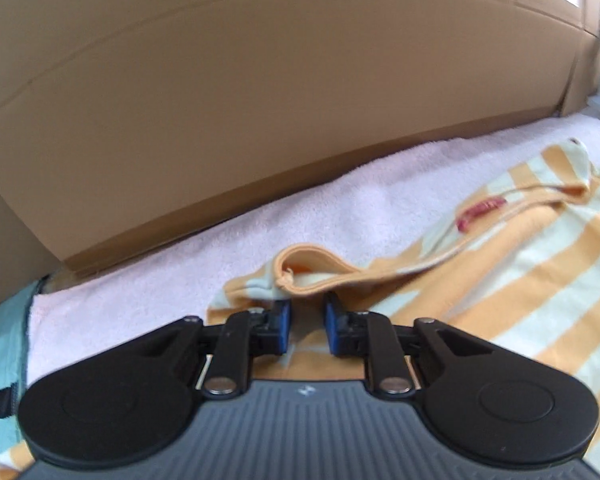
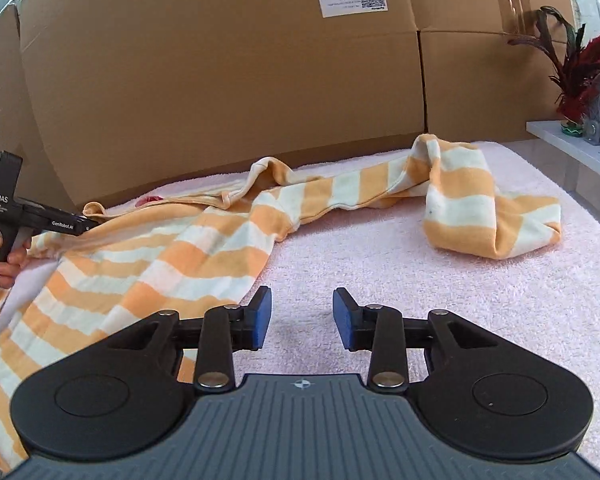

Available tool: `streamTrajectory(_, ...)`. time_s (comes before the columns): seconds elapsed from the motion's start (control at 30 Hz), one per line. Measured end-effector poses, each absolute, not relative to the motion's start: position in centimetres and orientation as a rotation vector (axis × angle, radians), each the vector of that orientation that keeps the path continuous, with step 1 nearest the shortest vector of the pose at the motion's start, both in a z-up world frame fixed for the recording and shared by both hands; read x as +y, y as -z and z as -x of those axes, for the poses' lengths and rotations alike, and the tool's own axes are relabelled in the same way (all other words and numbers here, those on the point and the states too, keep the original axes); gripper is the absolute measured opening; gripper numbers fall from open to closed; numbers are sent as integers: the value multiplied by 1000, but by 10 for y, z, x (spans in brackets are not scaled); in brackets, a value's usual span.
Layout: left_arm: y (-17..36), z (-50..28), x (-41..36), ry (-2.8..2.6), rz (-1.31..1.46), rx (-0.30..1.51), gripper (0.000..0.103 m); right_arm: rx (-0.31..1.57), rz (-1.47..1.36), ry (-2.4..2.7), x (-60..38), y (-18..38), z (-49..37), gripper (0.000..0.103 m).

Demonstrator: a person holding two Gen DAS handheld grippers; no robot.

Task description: Fold clothes

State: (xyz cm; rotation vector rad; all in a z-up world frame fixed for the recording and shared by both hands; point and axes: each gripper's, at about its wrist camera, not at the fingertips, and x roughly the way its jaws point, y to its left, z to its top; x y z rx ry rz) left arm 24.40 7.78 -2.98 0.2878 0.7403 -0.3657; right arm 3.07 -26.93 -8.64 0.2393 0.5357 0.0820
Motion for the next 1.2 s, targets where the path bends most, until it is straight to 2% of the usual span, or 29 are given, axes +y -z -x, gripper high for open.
streamTrajectory(0.07,30,-261,76,342,-231,744,9,536,-233,-61,-268,86,-33,37)
streamTrajectory(0.23,31,-300,75,224,-151,727,9,560,-167,-28,-258,85,-40,37)
streamTrajectory(0.4,17,-271,79,166,-259,698,12,561,-148,-6,-256,86,-41,37)
streamTrajectory(0.43,9,-252,89,197,-254,679,14,559,-152,-4,-257,86,-41,37)
streamTrajectory(0.53,-9,-182,124,289,-221,646,43,550,-182,3,-261,87,-39,37)
streamTrajectory(0.63,-14,-110,158,352,-205,656,45,542,-188,9,-261,86,-38,37)
streamTrajectory(0.77,-4,-27,194,397,-134,712,41,539,-159,-13,-257,85,-35,37)
streamTrajectory(1.0,26,31,204,394,18,793,43,607,-191,-216,-241,83,13,38)
streamTrajectory(1.2,29,31,191,475,93,788,63,678,-174,-377,-227,70,75,40)
